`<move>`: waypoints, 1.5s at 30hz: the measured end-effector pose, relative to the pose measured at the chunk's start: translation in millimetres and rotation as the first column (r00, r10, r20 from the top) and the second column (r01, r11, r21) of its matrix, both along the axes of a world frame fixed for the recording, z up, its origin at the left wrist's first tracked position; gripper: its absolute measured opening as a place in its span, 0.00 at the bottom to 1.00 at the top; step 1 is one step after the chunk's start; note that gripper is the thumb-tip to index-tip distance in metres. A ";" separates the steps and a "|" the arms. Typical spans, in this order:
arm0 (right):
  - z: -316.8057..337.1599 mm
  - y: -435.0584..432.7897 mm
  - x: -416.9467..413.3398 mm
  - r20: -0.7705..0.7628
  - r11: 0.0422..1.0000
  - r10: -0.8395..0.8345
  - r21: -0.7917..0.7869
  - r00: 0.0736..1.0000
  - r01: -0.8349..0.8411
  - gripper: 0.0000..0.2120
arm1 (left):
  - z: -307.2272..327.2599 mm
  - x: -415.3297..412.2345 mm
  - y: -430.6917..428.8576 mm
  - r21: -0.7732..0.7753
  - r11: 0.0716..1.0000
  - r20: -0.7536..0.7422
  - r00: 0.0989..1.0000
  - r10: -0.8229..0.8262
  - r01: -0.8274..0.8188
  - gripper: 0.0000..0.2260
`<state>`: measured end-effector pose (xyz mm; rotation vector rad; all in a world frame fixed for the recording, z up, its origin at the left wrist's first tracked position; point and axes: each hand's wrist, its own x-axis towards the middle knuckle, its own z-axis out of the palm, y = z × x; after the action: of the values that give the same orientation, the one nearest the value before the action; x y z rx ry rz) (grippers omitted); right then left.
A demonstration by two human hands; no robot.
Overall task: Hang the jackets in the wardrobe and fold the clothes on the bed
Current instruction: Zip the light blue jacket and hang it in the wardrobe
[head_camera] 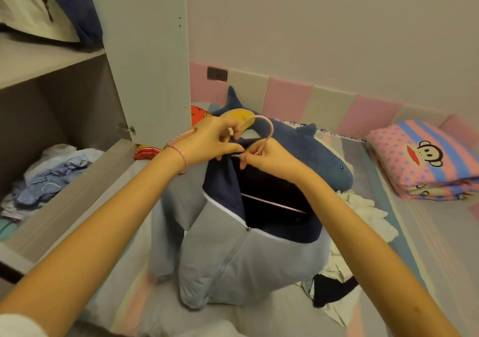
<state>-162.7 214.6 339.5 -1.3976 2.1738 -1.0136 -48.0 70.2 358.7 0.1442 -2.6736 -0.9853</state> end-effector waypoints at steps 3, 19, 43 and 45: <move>-1.4 -0.1 -11.5 0.091 0.984 -0.176 0.017 0.980 0.175 0.14 | -25.4 -3.7 -2.4 0.052 0.997 0.055 0.997 0.048 -0.051 0.09; 19.9 -10.0 -39.5 0.135 0.907 -0.393 -0.102 0.909 0.408 0.16 | -68.3 12.0 105.3 0.069 0.994 0.082 0.992 -0.092 0.086 0.12; 29.7 44.7 -23.8 0.147 0.976 -0.217 0.013 0.965 0.218 0.16 | -81.3 -8.9 -1.9 0.415 0.877 -0.028 0.960 0.279 -0.243 0.10; 32.2 46.9 -26.7 0.177 0.970 -0.237 -0.004 0.955 0.242 0.16 | -79.2 -14.3 6.6 0.490 0.840 0.012 0.965 0.261 -0.233 0.11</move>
<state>-189.4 261.5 371.6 -1.0271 2.2408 -1.2047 -62.3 76.8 279.5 0.5448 -2.2223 -1.5250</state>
